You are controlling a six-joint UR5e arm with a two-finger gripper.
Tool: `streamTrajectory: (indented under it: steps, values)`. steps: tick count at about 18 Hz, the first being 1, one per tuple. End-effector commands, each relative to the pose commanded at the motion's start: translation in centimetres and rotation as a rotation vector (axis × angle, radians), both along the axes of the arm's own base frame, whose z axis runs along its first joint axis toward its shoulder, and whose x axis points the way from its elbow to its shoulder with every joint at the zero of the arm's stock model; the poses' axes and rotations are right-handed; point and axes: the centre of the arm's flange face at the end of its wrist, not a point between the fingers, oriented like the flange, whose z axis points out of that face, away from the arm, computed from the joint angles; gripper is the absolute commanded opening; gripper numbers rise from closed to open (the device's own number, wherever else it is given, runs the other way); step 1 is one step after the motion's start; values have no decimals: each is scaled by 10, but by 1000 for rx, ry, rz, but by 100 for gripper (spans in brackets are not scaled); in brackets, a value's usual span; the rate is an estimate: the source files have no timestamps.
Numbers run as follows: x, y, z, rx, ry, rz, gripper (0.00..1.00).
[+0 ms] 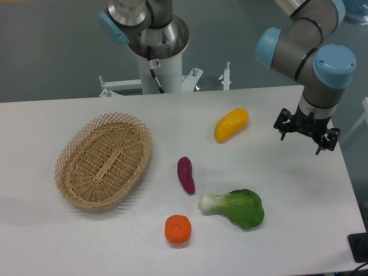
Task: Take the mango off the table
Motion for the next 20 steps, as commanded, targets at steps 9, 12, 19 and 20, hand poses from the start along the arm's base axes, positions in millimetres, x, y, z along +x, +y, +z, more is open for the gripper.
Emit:
streamTrajectory:
  steps: [9, 12, 19, 20]
  values:
    - [1, -1, 2, 3, -3, 3, 100]
    - [3, -2, -1, -7, -9, 14, 100]
    - [55, -10, -36, 44, -99, 12, 100]
    - [69, -14, -40, 35, -114, 7, 100]
